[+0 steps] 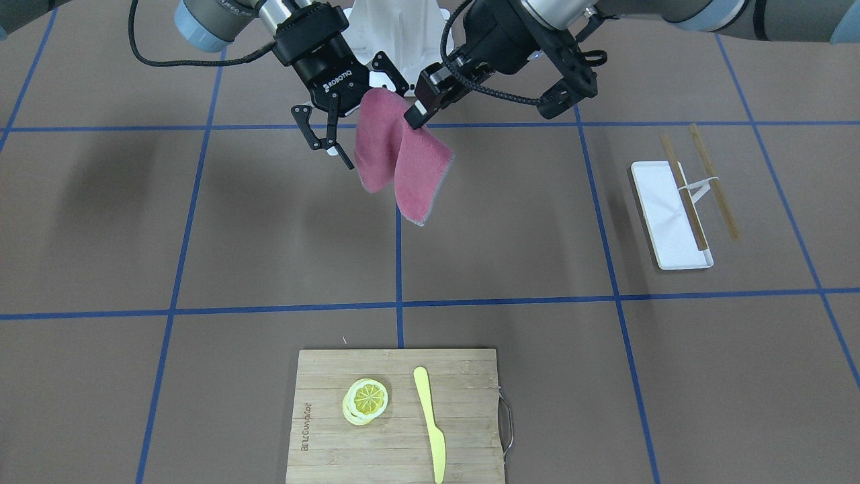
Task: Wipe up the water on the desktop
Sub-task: 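Bring the right gripper to the hanging cloth and grasp it below the left gripper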
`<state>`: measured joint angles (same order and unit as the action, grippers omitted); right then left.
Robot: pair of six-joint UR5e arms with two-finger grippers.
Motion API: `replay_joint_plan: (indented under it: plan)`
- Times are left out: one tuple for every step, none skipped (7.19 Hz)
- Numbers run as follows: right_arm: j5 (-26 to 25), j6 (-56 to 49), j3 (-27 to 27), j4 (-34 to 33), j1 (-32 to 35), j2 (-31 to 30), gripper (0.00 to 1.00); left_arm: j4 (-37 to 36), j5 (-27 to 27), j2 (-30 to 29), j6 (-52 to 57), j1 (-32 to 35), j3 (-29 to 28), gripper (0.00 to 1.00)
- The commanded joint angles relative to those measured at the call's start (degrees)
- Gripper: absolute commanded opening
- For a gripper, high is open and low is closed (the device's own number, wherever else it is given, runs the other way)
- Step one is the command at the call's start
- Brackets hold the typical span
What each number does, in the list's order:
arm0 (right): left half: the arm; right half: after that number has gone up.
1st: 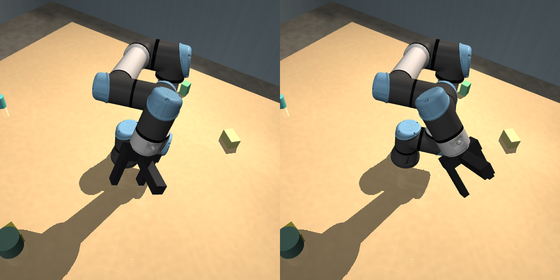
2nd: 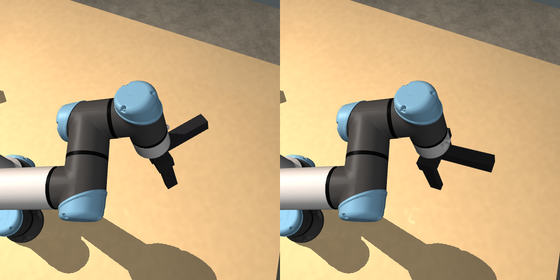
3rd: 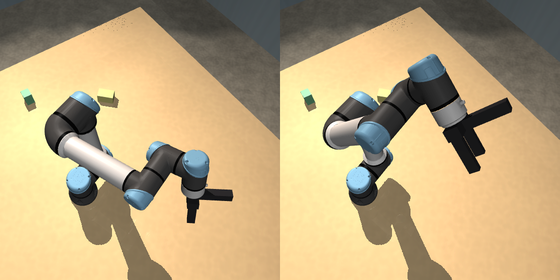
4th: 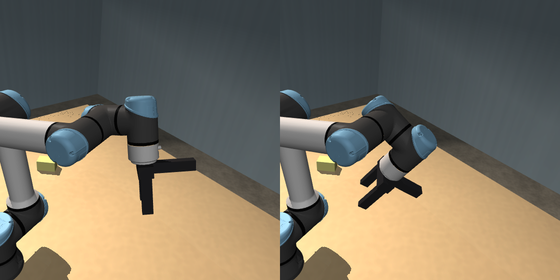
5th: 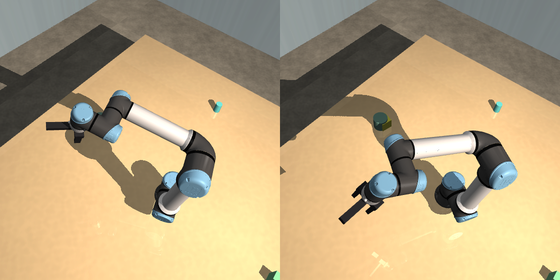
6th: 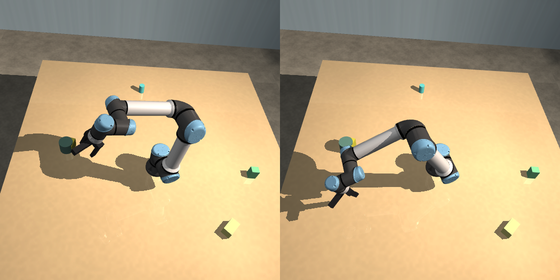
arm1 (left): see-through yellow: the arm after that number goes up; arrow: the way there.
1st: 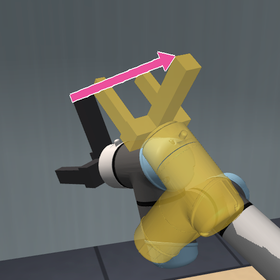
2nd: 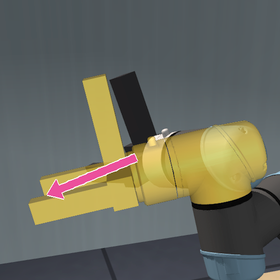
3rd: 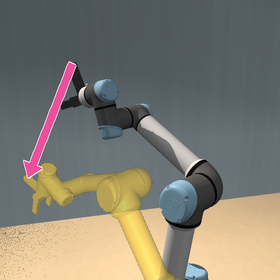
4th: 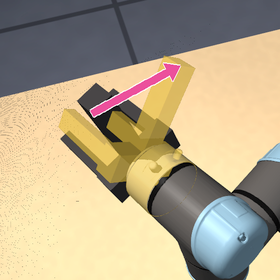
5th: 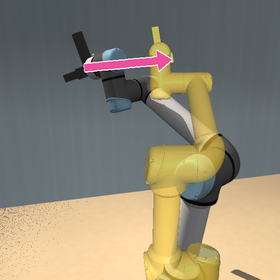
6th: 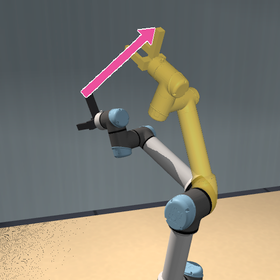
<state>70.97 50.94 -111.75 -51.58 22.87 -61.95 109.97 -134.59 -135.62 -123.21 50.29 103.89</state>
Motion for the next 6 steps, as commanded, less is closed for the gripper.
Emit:
replay_joint_plan:
  plan:
    - [0.0,0.6,-0.5,0.3,-0.8,0.1,0.51,0.2,0.0,0.2,0.2,-0.2,-0.2,0.00]
    - [0.0,0.7,-0.6,0.3,-1.0,0.1,0.36,0.2,0.0,0.2,0.4,-0.2,-0.3,0.00]
    - [0.0,0.7,-0.8,0.4,-1.0,0.0,0.31,0.2,-0.1,0.3,0.7,-0.2,-0.4,0.00]
    - [0.0,0.7,-1.6,0.6,-1.0,-0.1,0.31,0.2,-0.1,0.4,0.9,-0.2,-0.4,0.00]
    - [0.0,0.7,-1.6,0.7,-1.0,-0.1,0.31,0.2,0.0,0.4,0.9,-0.2,-0.4,0.00]
    - [0.0,0.7,-1.6,0.7,-1.0,-0.1,0.25,0.2,-0.1,0.6,0.9,-0.2,-0.4,0.00]
